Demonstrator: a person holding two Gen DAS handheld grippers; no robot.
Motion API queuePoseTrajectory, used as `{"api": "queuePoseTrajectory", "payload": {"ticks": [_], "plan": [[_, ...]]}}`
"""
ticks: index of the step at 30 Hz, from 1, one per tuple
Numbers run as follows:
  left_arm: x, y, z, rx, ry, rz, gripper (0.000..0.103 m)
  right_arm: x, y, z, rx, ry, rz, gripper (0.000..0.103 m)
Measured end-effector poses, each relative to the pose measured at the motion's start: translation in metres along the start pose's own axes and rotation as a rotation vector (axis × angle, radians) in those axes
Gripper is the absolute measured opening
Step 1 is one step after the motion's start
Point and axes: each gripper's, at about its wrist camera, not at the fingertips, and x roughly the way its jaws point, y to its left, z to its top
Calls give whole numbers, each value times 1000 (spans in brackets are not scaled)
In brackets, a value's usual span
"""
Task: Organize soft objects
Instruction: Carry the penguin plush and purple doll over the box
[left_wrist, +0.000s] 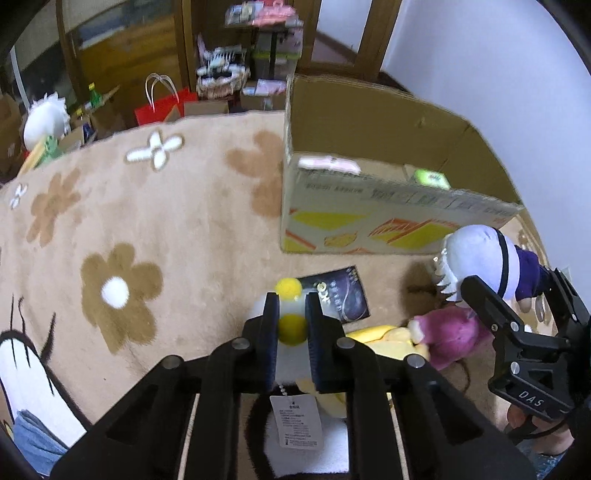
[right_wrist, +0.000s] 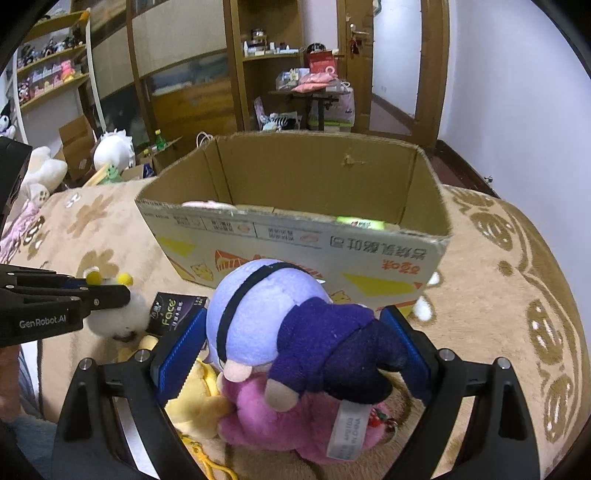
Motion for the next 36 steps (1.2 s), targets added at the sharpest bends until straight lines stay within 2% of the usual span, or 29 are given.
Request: {"api": "queuePoseTrajectory", "payload": {"ticks": [4, 7, 20, 29, 36], "plan": [[-7, -1, 2, 11, -9, -32, 10, -18, -3, 3, 21, -40, -4, 97], [-9, -1, 2, 14, -23, -4, 10, -28, -5, 4, 32, -69, -10, 97], [-75, -8, 18, 55, -287, -16, 10, -72, -15, 22, 63, -212, -23, 97], [-128, -35, 64, 131, -485, -33, 10, -81, -19, 49, 61, -281, -17, 97], [-134, -53, 117, 157, -557, -21, 10, -75, -20, 83, 26, -315, -46, 97]]}}
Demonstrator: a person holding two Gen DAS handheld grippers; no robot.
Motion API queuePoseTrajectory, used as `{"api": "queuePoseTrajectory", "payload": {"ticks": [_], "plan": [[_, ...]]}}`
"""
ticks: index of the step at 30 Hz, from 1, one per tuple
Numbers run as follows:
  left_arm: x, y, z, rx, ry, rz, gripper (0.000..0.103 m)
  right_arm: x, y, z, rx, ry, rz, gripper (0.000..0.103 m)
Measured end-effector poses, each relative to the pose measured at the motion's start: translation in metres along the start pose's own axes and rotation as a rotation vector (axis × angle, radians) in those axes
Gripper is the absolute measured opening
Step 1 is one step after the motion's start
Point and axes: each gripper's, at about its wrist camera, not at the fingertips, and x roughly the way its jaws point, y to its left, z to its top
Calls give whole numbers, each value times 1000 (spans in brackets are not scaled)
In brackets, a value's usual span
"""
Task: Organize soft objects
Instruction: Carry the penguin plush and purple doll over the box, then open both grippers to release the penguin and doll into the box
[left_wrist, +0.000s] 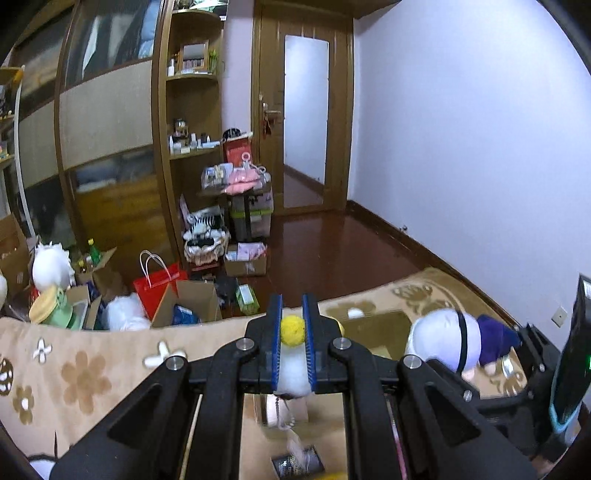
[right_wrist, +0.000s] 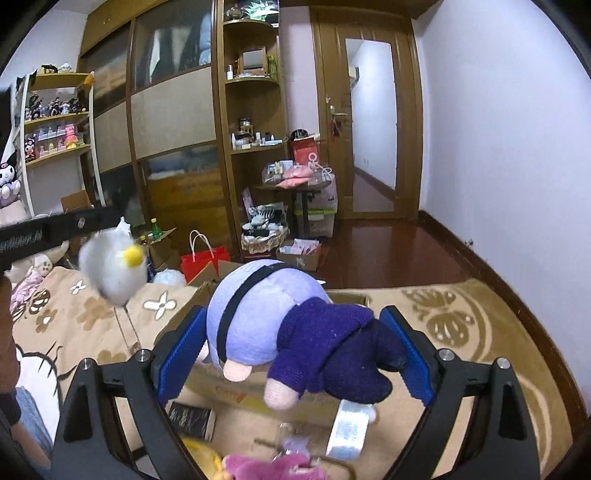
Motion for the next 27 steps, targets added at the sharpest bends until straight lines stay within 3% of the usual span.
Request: {"api": "queuePoseTrajectory", "payload": {"ticks": [5, 18, 23, 26, 27], "plan": [[33, 0, 6, -31, 26, -6, 11, 22, -4, 5, -11, 24, -37, 97], [111, -1, -66, -7, 275, 26, 14, 73, -16, -22, -2, 125, -31, 98], [122, 5, -80, -12, 338, 54, 22, 84, -21, -26, 18, 144, -22, 99], [123, 9, -88, -18, 358, 81, 33, 82, -23, -27, 29, 138, -18, 99], [121, 10, -90, -16, 361, 99, 43, 80, -24, -27, 32, 139, -16, 100]]}}
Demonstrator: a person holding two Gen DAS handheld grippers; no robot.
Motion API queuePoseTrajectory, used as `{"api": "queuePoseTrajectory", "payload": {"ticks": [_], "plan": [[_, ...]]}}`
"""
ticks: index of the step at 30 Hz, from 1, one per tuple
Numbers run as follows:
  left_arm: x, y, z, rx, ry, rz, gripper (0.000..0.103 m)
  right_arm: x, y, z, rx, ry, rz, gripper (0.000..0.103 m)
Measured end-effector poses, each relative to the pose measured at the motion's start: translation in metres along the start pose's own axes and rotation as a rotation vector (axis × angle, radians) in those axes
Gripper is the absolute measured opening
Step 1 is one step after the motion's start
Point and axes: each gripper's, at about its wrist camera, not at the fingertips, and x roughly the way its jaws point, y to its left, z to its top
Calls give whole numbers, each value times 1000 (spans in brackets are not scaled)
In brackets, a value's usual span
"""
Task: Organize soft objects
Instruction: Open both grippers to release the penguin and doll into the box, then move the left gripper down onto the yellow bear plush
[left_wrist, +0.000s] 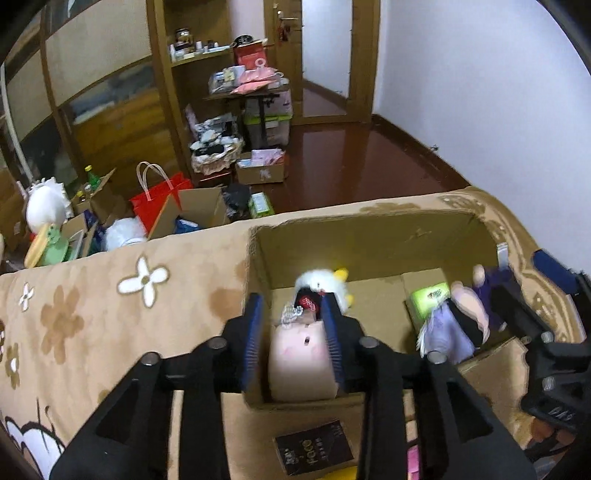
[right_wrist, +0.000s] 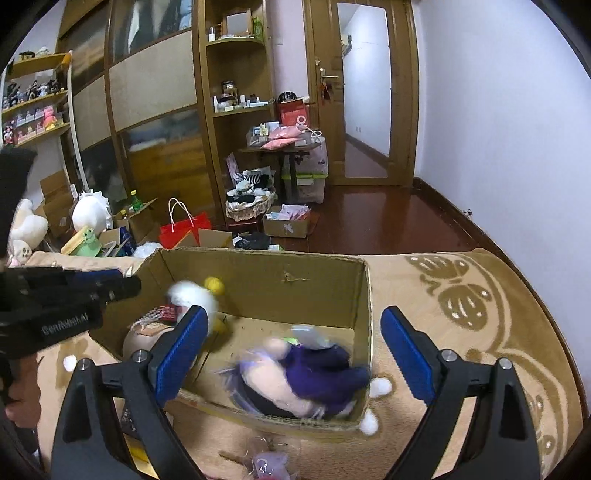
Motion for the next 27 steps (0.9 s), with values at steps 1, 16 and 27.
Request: {"api": "queuePoseTrajectory", "payload": {"ticks": [1, 16, 27], "plan": [[-2, 1, -2, -2, -3, 13, 55, -2, -1, 0, 6, 1, -1, 102], [-77, 11, -20, -43, -35, 41, 99, -67, -2, -2, 43, -5, 1, 103], [-123, 19, -60, -75, -45, 43, 101, -114, 8, -18, 39, -21, -1, 103]]}}
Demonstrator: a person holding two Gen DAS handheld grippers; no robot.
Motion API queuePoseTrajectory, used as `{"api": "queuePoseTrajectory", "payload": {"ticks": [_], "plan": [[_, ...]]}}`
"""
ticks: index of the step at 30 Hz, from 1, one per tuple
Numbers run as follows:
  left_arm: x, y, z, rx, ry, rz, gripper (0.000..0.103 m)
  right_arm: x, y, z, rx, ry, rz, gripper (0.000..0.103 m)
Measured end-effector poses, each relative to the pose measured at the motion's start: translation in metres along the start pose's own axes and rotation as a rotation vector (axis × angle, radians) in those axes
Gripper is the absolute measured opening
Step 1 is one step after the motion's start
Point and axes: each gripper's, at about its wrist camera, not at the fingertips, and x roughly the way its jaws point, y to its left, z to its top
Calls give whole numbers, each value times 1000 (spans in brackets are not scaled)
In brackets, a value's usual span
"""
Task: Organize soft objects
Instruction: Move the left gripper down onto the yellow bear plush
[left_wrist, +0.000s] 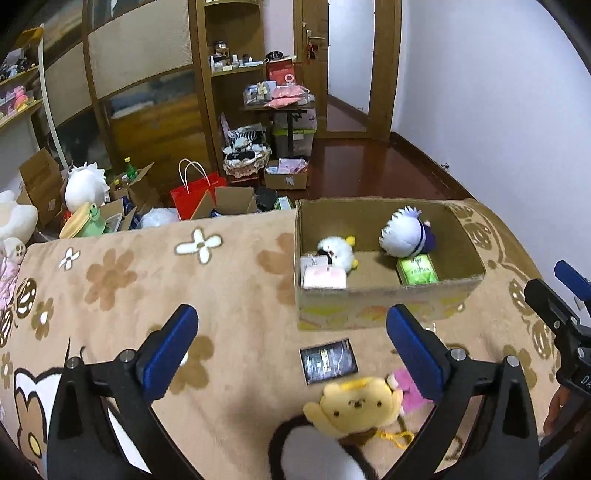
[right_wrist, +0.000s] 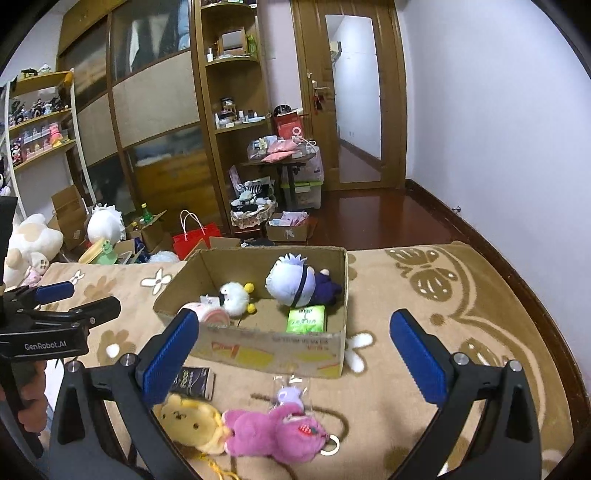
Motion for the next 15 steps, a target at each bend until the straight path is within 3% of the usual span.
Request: {"api": "queuePoseTrajectory", "payload": {"ticks": [7, 15], "plan": [[-4, -2, -25, 9, 24, 19, 101, -12, 3, -19, -4, 13, -5, 103], [9, -6, -38, 6, 49, -19, 101, -11, -1, -31, 19, 29, -20, 103]]}}
